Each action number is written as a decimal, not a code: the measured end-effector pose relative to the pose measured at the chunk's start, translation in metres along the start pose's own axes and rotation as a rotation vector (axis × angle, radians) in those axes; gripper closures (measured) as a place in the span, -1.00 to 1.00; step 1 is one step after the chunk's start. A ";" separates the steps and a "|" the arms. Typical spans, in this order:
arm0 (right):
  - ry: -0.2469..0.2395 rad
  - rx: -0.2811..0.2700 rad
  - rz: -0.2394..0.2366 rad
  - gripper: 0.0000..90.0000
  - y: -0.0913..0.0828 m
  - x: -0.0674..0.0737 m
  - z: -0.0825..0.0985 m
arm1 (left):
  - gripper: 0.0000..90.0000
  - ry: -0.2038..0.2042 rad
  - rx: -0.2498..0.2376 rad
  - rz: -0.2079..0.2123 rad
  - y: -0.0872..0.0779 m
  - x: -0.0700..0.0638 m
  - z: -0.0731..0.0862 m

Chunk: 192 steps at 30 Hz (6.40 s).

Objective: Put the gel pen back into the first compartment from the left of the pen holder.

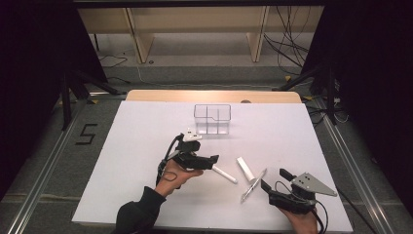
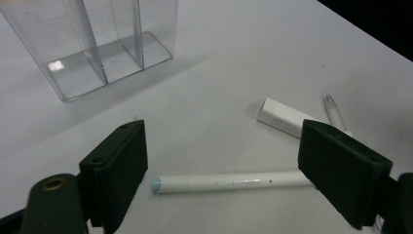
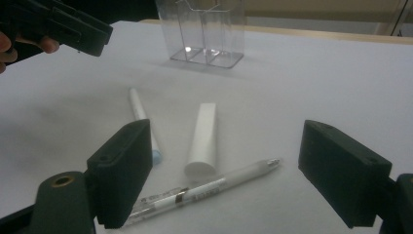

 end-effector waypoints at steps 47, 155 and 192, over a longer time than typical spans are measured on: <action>-0.001 0.011 0.043 -0.53 -0.003 -0.006 0.000 | -0.30 0.206 0.186 0.136 0.048 -0.103 0.047; 0.184 -0.044 -0.096 -0.53 0.001 -0.006 0.000 | 0.76 0.220 0.076 0.203 0.040 -0.095 0.043; 0.533 -0.055 -0.348 -0.09 0.042 -0.007 -0.013 | 0.76 0.209 -0.010 0.229 0.012 -0.080 0.041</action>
Point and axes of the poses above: each handheld gripper's, and its own axes: y roughly forward along the jaws, z roughly out of its underside, x roughly to its left, the point moved 1 cm from there along y, roughly forward along the jaws, and after that the axes turned 6 degrees about -y, right-handed, at the moved point
